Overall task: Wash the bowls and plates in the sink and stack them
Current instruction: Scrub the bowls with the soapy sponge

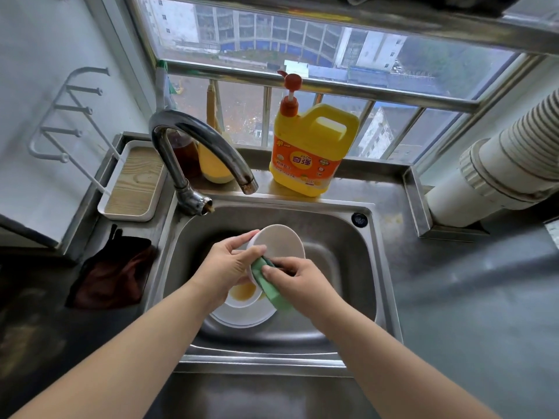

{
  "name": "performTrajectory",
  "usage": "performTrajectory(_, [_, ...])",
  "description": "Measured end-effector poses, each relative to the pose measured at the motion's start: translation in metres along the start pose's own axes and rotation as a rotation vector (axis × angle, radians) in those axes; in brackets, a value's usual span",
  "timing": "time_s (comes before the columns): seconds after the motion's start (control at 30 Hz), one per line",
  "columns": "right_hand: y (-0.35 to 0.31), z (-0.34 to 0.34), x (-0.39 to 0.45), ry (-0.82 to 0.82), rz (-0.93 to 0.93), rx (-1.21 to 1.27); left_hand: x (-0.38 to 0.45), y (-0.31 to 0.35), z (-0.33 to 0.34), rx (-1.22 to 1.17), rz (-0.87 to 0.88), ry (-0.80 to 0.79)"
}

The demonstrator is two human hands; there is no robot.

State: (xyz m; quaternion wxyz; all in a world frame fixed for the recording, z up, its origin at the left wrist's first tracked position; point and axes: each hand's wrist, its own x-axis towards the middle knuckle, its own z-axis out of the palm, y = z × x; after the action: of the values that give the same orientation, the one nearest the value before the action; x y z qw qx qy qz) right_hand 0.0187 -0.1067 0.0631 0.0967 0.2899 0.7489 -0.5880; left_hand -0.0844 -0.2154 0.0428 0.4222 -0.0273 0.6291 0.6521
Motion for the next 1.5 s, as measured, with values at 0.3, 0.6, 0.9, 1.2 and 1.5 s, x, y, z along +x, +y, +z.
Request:
performTrajectory(0.3, [-0.005,-0.024,0.001,-0.073,-0.367,-0.864,0.002,0.023,-0.014,0.153,-0.018,-0.062])
performTrajectory(0.6, [-0.006,0.000,0.002,0.062,0.050,0.156,-0.008,0.001,-0.008,0.010,-0.143,-0.173])
performTrajectory(0.9, [-0.011,-0.007,0.004,-0.026,0.153,0.482,-0.010,-0.020,-0.016,-0.141,0.103,-0.223])
performTrajectory(1.2, [-0.011,-0.018,0.005,-0.068,-0.321,-0.429,-0.007,0.009,-0.013,0.062,0.074,-0.177])
performTrajectory(1.5, [-0.028,-0.016,0.001,0.002,0.104,0.678,-0.007,-0.006,-0.006,-0.201,0.093,-0.242])
